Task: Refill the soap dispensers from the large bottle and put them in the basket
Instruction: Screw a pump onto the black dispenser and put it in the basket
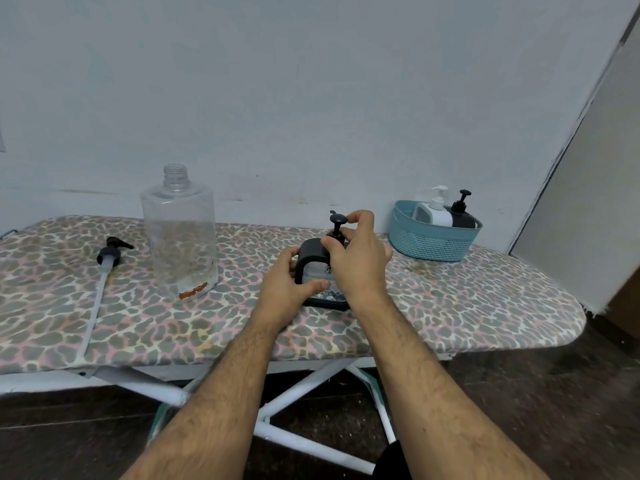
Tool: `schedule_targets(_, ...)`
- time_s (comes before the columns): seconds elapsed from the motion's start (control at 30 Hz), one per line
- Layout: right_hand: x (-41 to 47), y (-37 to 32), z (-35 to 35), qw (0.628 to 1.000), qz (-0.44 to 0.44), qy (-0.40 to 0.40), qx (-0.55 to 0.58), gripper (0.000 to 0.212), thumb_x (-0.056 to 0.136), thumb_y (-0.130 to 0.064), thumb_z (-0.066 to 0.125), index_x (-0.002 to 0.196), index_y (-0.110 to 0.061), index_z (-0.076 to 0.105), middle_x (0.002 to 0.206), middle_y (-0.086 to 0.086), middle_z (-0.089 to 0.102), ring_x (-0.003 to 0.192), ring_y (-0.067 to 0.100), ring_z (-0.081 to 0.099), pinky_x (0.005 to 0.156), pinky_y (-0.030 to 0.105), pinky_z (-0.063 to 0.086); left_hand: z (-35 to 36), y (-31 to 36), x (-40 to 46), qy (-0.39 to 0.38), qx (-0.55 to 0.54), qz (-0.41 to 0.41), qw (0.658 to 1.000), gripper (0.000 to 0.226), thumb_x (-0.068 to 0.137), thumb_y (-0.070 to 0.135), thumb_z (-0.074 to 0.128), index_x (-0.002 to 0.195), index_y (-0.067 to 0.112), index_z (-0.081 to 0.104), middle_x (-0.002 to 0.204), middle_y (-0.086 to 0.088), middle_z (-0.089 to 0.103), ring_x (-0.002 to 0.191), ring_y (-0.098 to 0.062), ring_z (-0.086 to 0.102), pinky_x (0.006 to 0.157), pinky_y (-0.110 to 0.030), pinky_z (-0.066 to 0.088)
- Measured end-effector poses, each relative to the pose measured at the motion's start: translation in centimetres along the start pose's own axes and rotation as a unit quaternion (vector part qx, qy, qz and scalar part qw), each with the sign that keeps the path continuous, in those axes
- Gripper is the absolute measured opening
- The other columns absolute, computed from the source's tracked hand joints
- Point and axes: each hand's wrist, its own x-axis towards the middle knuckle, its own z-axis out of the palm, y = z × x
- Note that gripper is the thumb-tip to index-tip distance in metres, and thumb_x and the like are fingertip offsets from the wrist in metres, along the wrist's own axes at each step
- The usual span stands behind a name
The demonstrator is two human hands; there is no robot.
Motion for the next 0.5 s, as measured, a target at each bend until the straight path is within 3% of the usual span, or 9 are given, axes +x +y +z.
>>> schedule_targets(0.13, 0.1, -0.1, -0.4, 0.999, -0.007, -0.009, -0.031, 0.035, 0.092, -0.03, 0.066, 0.119, -0.025, 0.044, 0.113, -0.01, 0.07, 0.095, 0.007, 0.055, 0.088, 0.029, 0.017, 0.0, 0.0, -0.1, -0.008, -0.001, -0.001, 1.0, 0.064, 0.075, 0.02, 0.085, 0.126, 0.031, 0.047, 0.109, 0.012, 0.061, 0.097, 0.002, 0.06, 0.072, -0.01, 0.045)
schedule_targets(0.2, 0.6, 0.1, -0.7, 0.998, -0.021, -0.027, -0.045, 0.034, 0.092, -0.034, 0.066, 0.12, -0.028, 0.047, 0.114, -0.01, 0.07, 0.105, 0.013, 0.06, 0.1, 0.036, 0.031, -0.1, 0.1, -0.1, -0.01, -0.003, 0.001, 1.0, 0.064, 0.076, 0.02, 0.084, 0.127, 0.03, 0.046, 0.111, 0.012, 0.061, 0.098, 0.002, 0.059, 0.074, -0.011, 0.046)
schedule_targets(0.3, 1.0, 0.8, -1.5, 0.998, -0.024, -0.062, -0.014, 0.044, 0.086, -0.04, 0.068, 0.125, -0.03, 0.05, 0.119, -0.007, 0.067, 0.11, 0.018, 0.06, 0.098, 0.045, 0.047, -0.1, 0.1, -0.1, -0.012, -0.003, 0.003, 1.0, 0.063, 0.077, 0.02, 0.083, 0.125, 0.033, 0.045, 0.111, 0.013, 0.06, 0.1, 0.002, 0.058, 0.075, -0.013, 0.046)
schedule_targets(0.4, 1.3, 1.6, -3.3, 0.989, 0.026, -0.137, 0.055, 0.062, 0.085, -0.035, 0.073, 0.14, -0.025, 0.046, 0.137, 0.004, 0.056, 0.121, 0.017, 0.053, 0.103, 0.038, 0.045, -0.1, 0.0, -0.1, -0.012, -0.011, 0.002, 1.0, 0.062, 0.078, 0.019, 0.083, 0.125, 0.035, 0.045, 0.111, 0.014, 0.059, 0.099, 0.005, 0.057, 0.073, -0.012, 0.047)
schedule_targets(0.5, 1.6, 2.7, -4.7, 0.968, 0.057, -0.224, 0.094, 0.066, 0.087, -0.021, 0.073, 0.146, -0.016, 0.043, 0.143, 0.007, 0.051, 0.119, 0.015, 0.051, 0.099, 0.031, 0.042, -0.1, -0.1, -0.1, -0.013, -0.017, 0.001, 1.0, 0.067, 0.077, 0.018, 0.083, 0.134, 0.029, 0.048, 0.113, 0.013, 0.062, 0.101, 0.001, 0.06, 0.076, -0.015, 0.05)
